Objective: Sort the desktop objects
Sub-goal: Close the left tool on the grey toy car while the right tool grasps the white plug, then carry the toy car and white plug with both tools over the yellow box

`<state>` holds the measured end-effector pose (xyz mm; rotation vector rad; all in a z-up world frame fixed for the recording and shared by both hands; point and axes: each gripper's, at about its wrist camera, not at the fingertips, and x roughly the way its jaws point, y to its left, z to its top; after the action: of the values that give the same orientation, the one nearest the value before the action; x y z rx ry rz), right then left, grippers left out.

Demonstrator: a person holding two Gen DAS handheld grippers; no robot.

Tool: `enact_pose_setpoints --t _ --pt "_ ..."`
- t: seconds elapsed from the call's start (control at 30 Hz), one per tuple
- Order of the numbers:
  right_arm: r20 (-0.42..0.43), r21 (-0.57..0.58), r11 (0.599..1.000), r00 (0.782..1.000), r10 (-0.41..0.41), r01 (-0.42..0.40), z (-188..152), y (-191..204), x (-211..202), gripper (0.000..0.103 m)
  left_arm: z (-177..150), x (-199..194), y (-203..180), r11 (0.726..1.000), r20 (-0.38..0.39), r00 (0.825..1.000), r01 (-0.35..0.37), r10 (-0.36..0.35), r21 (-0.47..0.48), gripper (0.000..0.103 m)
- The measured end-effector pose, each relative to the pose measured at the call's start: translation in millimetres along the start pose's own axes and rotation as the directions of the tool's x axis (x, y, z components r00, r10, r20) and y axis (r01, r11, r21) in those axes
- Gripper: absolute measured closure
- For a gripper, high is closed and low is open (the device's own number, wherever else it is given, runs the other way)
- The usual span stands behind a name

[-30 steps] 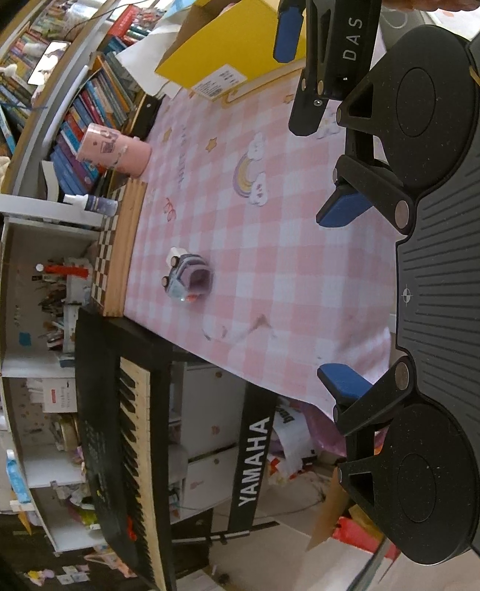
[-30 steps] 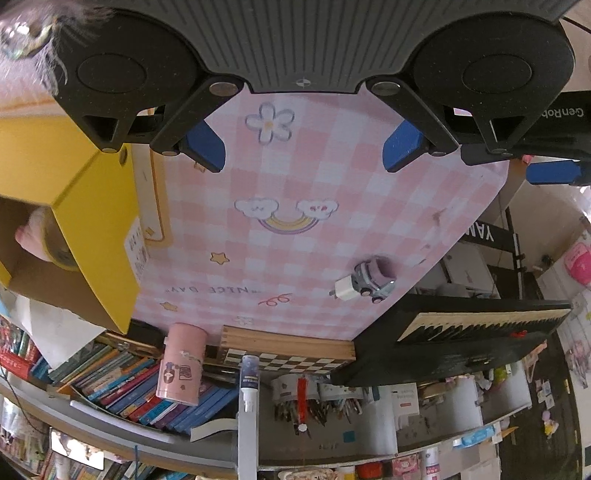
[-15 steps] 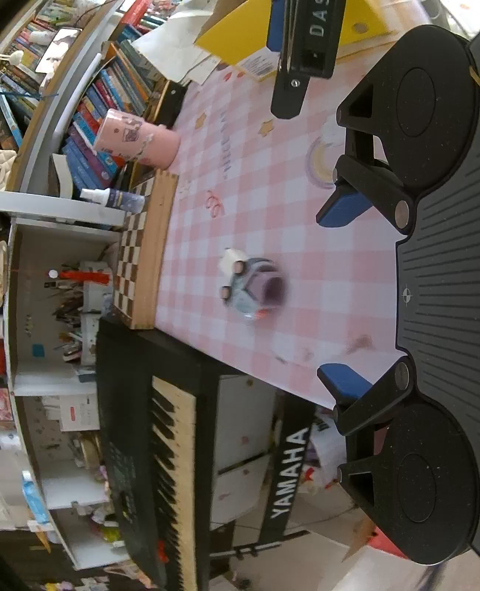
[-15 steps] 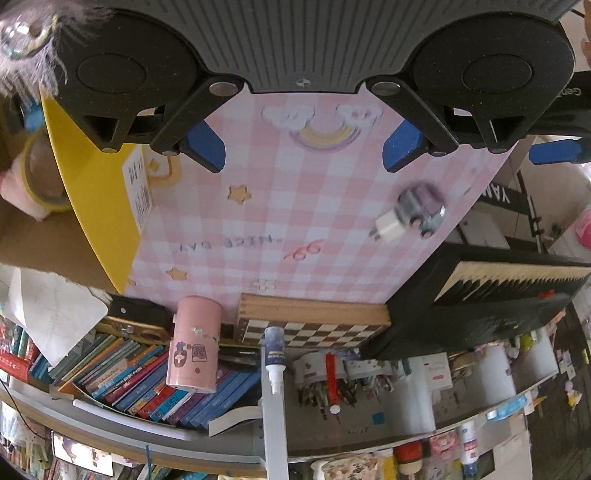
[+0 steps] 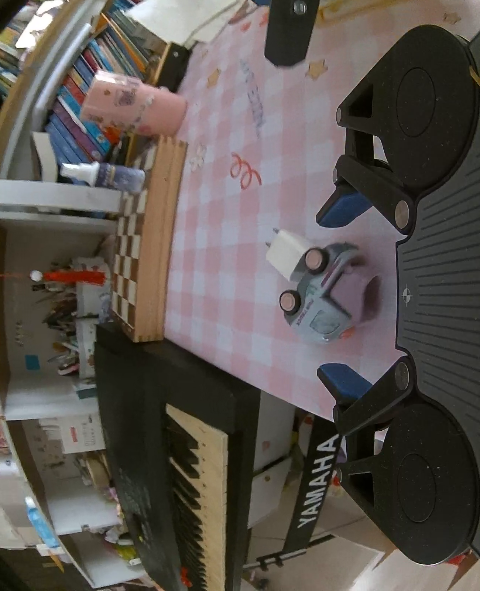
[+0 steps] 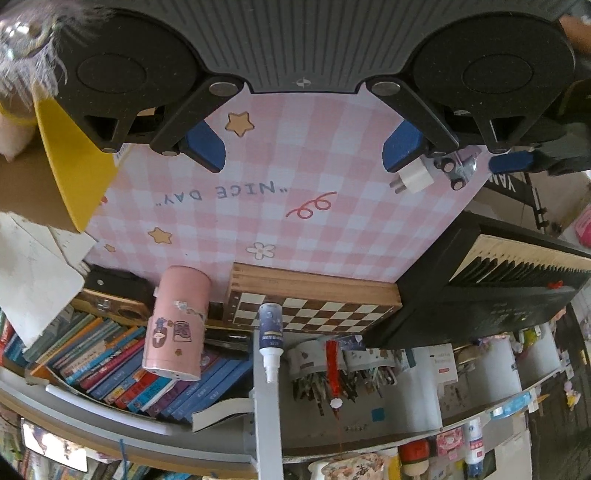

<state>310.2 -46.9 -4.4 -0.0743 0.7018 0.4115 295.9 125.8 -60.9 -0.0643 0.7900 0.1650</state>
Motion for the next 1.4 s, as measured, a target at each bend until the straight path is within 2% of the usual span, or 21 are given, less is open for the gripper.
enact_pose_setpoints --t 0.1,0.17,0.2,0.33,0.5,0.63,0.77,0.8,0.83,1.03,1.23,1.4 --pt "-0.008 -0.029 0.999 1.0 0.024 -0.024 6 4 10 0.011 -1 7 2 1.0 -0.006 1.0 -0.005 0.005 -0.005 0.024" --pt "-0.01 -0.048 0.997 0.999 0.052 -0.053 10 9 19 0.011 -3 6 3 1.0 -0.008 1.0 0.006 -0.006 -0.005 0.041" --pt "-0.012 -0.056 0.996 0.997 0.072 -0.072 12 11 24 0.011 -4 5 4 1.0 -0.01 1.0 0.014 -0.014 -0.004 0.043" --pt "-0.038 -0.091 0.986 0.99 0.139 -0.142 17 27 50 0.012 -7 -11 18 0.999 -0.003 1.0 -0.002 0.002 -0.039 0.043" --pt "-0.1 -0.261 0.942 0.977 0.19 -0.211 17 59 89 0.016 -17 -44 48 0.988 0.005 1.0 -0.02 0.021 -0.154 0.043" --pt "-0.128 -0.322 0.905 0.96 0.249 -0.278 12 72 109 0.031 -23 -66 58 0.975 0.029 0.999 -0.02 0.027 -0.222 0.043" --pt "-0.148 -0.34 0.89 0.952 0.269 -0.304 6 79 123 0.049 -24 -75 57 0.97 0.046 0.999 -0.012 0.024 -0.241 0.043" --pt "-0.148 -0.341 0.888 0.951 0.273 -0.308 4 79 124 0.051 -23 -76 56 0.971 0.049 0.999 -0.009 0.021 -0.24 0.043" --pt "-0.136 -0.34 0.885 0.948 0.287 -0.317 3 78 123 0.06 -23 -77 56 0.971 0.054 0.998 -0.005 0.018 -0.238 0.043" --pt "-0.103 -0.36 0.882 0.953 0.284 -0.302 2 78 104 0.06 -18 -86 53 0.971 0.085 0.996 0.028 -0.008 -0.238 0.043" --pt "-0.044 -0.262 0.937 0.972 0.229 -0.232 7 57 58 0.06 -15 -105 49 0.967 0.145 0.987 0.098 -0.065 -0.234 0.043" --pt "0.032 -0.198 0.967 0.984 0.172 -0.163 8 35 6 0.06 -15 -127 42 0.961 0.195 0.972 0.175 -0.134 -0.215 0.043"
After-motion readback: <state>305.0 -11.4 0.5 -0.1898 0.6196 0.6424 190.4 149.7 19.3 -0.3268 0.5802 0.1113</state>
